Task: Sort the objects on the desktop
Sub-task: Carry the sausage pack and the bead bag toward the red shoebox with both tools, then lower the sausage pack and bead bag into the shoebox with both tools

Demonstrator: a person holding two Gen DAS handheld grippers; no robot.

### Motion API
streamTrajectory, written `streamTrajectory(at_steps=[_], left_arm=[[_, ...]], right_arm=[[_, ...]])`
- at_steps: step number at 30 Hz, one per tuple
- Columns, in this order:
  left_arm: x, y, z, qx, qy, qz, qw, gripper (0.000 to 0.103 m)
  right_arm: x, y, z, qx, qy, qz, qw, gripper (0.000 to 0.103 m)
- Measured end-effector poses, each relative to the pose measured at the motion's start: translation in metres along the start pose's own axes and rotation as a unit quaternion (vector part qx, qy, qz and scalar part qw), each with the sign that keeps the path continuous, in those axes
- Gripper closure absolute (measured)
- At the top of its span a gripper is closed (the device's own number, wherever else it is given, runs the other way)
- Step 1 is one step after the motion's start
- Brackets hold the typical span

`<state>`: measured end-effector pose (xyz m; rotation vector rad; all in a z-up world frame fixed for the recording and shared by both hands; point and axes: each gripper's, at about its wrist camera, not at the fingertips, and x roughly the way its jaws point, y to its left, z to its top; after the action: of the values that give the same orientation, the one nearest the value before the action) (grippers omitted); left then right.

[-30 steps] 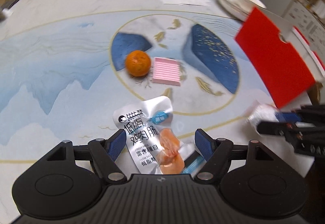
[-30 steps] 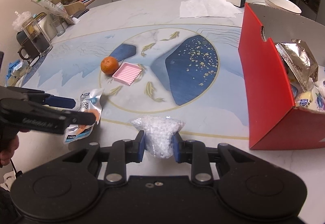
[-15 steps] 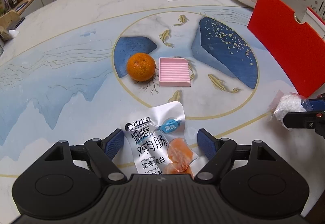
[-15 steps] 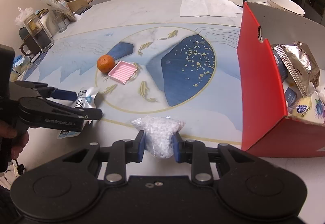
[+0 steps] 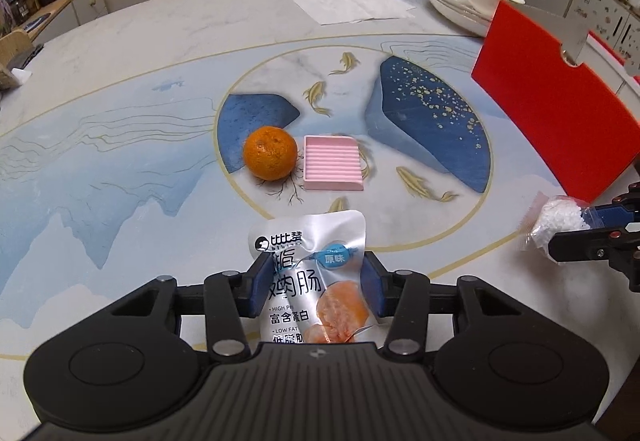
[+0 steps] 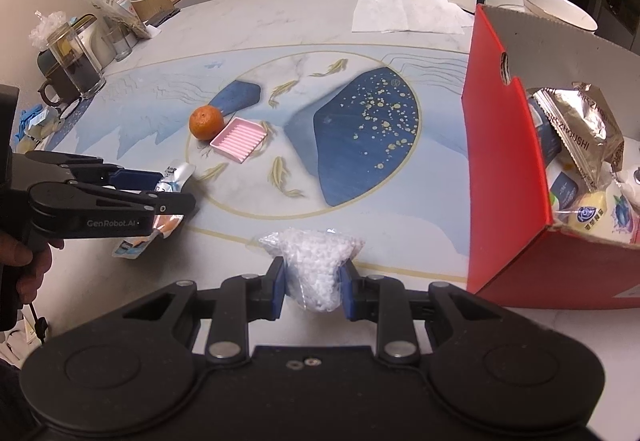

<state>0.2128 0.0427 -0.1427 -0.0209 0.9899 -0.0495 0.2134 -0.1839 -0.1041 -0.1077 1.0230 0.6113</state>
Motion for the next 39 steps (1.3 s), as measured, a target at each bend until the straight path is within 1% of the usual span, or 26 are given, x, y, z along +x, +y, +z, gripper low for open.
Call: streamTrajectory(at_steps=[8,13,16,22,27,33,39], left_arm=[[-0.012,-0.001,-0.002,-0.018,-0.003,-0.038,0.9991,0.059],[-0.027,-0.014,0.006,-0.005,-0.014,-0.068,0.9976,0.060],[-0.035,-0.026,0.015,0.012,-0.025,-0.083,0.9962,0.060],[-0.047,-0.057,0.036,0.046,-0.048,-0.108,0.9920,0.059],[-0.054,-0.090,0.055,0.078,-0.066,-0.120,0.9875,0.059],[-0.059,-0.130,0.075,0.111,-0.083,-0.133,0.9814,0.059],[-0.056,-0.176,0.094,0.149,-0.090,-0.146,0.9738,0.059]], right_arm=[[-0.016,-0.002,0.001,0.001,-0.011,-0.004,1.000,0.077],[-0.030,-0.007,0.001,0.008,-0.019,-0.010,1.000,0.077],[-0.041,-0.012,0.001,0.010,-0.027,-0.015,0.999,0.077],[-0.067,-0.026,0.000,0.012,-0.047,-0.025,0.998,0.077],[-0.092,-0.043,0.002,0.012,-0.070,-0.030,0.997,0.077],[-0.116,-0.071,0.009,0.009,-0.098,-0.043,0.994,0.077],[-0.127,-0.106,0.009,0.019,-0.112,-0.065,0.991,0.077]])
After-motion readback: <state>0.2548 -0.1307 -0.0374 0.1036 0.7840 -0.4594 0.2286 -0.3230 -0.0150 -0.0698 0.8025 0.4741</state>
